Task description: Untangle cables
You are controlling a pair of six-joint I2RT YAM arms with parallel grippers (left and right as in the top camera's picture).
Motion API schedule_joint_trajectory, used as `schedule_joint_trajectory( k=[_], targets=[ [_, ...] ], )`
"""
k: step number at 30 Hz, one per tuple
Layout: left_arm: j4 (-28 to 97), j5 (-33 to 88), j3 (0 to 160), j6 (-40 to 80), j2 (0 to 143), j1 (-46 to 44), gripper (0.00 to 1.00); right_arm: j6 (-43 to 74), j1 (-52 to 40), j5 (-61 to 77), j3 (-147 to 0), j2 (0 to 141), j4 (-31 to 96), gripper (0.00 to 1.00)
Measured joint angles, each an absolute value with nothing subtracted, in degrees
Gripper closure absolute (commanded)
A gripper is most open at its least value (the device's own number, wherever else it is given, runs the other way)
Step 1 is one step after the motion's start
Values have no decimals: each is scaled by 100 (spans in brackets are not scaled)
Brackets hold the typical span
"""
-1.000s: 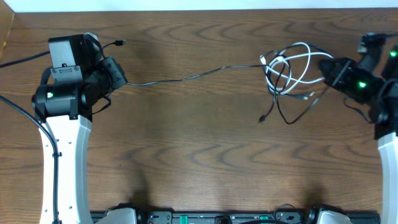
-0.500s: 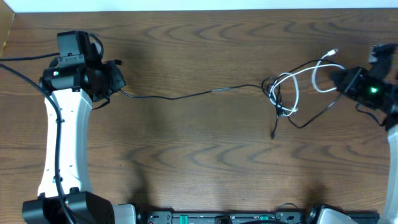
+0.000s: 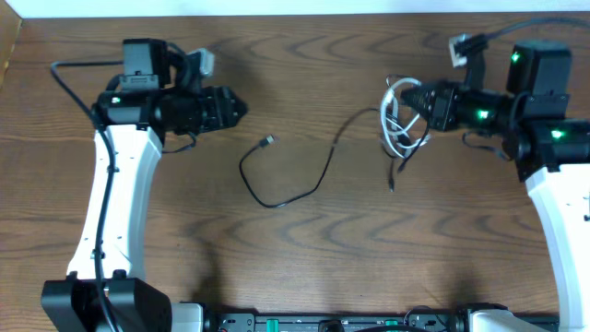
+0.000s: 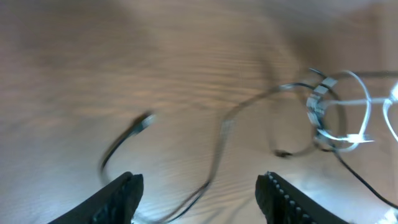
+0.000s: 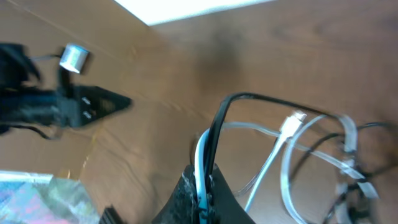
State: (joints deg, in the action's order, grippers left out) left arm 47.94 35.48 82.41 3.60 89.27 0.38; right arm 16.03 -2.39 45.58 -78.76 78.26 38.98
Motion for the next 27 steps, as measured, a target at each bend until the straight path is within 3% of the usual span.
schedule_joint_trajectory(
  k=[14,27],
  targets=[
    [3164,5367,8241,-73,9404,-1028,35,1907,-233,5411,-8471,7822,4204,99],
    [1452,6191,8217,-58,10479,-2027,36,1909,-233,5472,-8471,7822,4333,99]
  ],
)
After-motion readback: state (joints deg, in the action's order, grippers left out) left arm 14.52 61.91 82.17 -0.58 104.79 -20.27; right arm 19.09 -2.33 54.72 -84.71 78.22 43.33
